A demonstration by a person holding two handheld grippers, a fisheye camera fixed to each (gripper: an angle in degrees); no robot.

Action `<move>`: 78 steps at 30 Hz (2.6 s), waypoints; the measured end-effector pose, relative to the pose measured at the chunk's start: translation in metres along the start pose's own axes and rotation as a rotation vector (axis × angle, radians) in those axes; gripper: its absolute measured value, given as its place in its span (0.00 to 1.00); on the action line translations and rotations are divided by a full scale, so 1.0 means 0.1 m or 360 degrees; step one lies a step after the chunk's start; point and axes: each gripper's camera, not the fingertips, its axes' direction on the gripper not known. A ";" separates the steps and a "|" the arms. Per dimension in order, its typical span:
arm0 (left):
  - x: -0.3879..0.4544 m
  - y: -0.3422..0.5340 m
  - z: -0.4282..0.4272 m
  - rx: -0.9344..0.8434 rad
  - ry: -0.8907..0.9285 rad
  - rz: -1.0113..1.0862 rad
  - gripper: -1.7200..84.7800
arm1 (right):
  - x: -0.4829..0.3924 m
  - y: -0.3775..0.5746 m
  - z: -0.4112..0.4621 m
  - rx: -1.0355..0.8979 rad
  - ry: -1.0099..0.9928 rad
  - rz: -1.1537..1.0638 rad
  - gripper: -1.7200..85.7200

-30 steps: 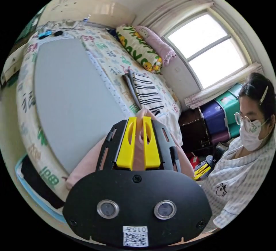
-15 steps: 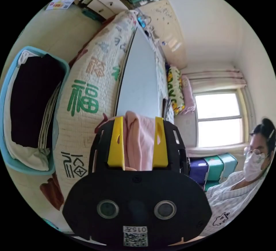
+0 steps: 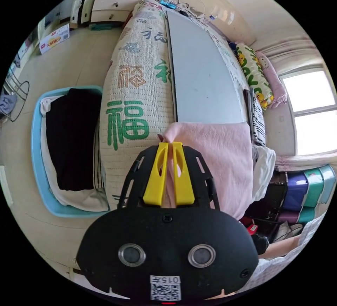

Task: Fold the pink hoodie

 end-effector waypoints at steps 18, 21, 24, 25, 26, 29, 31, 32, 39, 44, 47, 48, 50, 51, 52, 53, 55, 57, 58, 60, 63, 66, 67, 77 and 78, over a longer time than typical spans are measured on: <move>2.19 -0.53 0.62 -0.0300 0.0050 0.0522 0.15 | 2.37 3.48 0.51 0.0762 -0.0958 0.1327 0.13; 2.32 -0.61 0.98 -0.0436 0.0046 0.0468 0.16 | 2.47 3.69 0.74 0.0868 -0.1151 0.1350 0.12; 2.31 -0.64 1.12 -0.0520 0.0159 0.0358 0.16 | 2.52 3.93 0.88 0.0979 -0.1319 0.1303 0.12; 2.29 -0.64 1.14 -0.0551 0.0191 0.0318 0.16 | 2.54 4.00 0.93 0.1002 -0.1374 0.1287 0.12; 2.28 -0.64 1.15 -0.0578 0.0235 0.0299 0.17 | 2.56 4.07 0.96 0.1019 -0.1390 0.1280 0.12; 2.36 -0.65 1.24 -0.0670 0.0328 0.0297 0.20 | 2.63 4.17 0.98 0.1085 -0.1443 0.1288 0.11; 2.46 -0.65 1.36 -0.0770 0.0313 0.0328 0.21 | 2.65 4.13 0.97 0.1066 -0.1440 0.1277 0.10; 2.55 -0.63 1.46 -0.0857 0.0237 0.0395 0.20 | 2.66 4.10 0.93 0.1056 -0.1400 0.1271 0.07; 2.88 -0.32 1.54 -0.0939 -0.0133 0.0726 0.11 | 2.50 4.14 0.55 0.0860 -0.0967 0.1403 0.02; 2.92 -0.11 1.48 -0.0847 -0.0177 0.0750 0.10 | 2.31 3.99 0.23 0.0775 -0.0843 0.1474 0.01; 2.96 0.03 1.58 -0.0790 -0.0216 0.0818 0.10 | 2.27 3.65 -0.02 0.0728 -0.0758 0.1379 0.01; 2.97 0.05 1.58 -0.0777 -0.0221 0.0819 0.10 | 2.26 3.61 -0.09 0.0731 -0.0756 0.1361 0.01; 2.97 0.15 1.50 -0.0698 -0.0209 0.0765 0.11 | 2.15 3.49 -0.51 0.0751 -0.0636 0.1338 0.01; 2.97 0.19 1.44 -0.0657 -0.0212 0.0762 0.11 | 2.09 3.46 -0.65 0.0752 -0.0565 0.1327 0.01; 2.99 0.31 1.30 -0.0549 -0.0229 0.0760 0.11 | 1.96 3.39 -0.96 0.0755 -0.0376 0.1326 0.01; 3.01 0.47 1.10 -0.0411 -0.0269 0.0741 0.10 | 1.80 3.26 -1.27 0.0756 -0.0199 0.1309 0.01; 3.03 0.77 0.77 -0.0171 -0.0379 0.0674 0.07 | 1.58 2.94 -1.71 0.0769 -0.0041 0.1224 0.01; 3.03 1.14 0.48 0.0045 -0.0525 0.0569 0.03 | 1.37 2.52 -2.07 0.0794 0.0030 0.1128 0.01; 3.03 1.39 0.37 0.0117 -0.0598 0.0472 0.02 | 1.26 2.19 -2.25 0.0803 0.0064 0.1069 0.01; 3.00 1.72 0.33 0.0143 -0.0684 0.0295 0.01 | 1.09 1.63 -2.43 0.0771 0.0113 0.1002 0.01; 2.94 2.07 0.39 0.0183 -0.0850 -0.0040 0.01 | 0.80 0.71 -2.59 0.0627 0.0296 0.0954 0.01; 2.77 2.10 0.47 0.0041 -0.0734 -0.0290 0.01 | 0.52 -0.05 -2.73 0.0410 0.0596 0.0993 0.01; 2.65 2.11 0.47 0.0009 -0.0660 -0.0406 0.01 | 0.41 -0.32 -2.80 0.0333 0.0720 0.0989 0.01; 2.09 2.11 0.11 0.0016 -0.0140 -0.0684 0.01 | -0.17 -2.19 -3.27 -0.0297 0.1365 0.0820 0.01; 2.07 2.10 0.11 -0.0043 -0.0149 -0.0708 0.01 | -0.19 -2.30 -3.27 -0.0378 0.1383 0.0753 0.01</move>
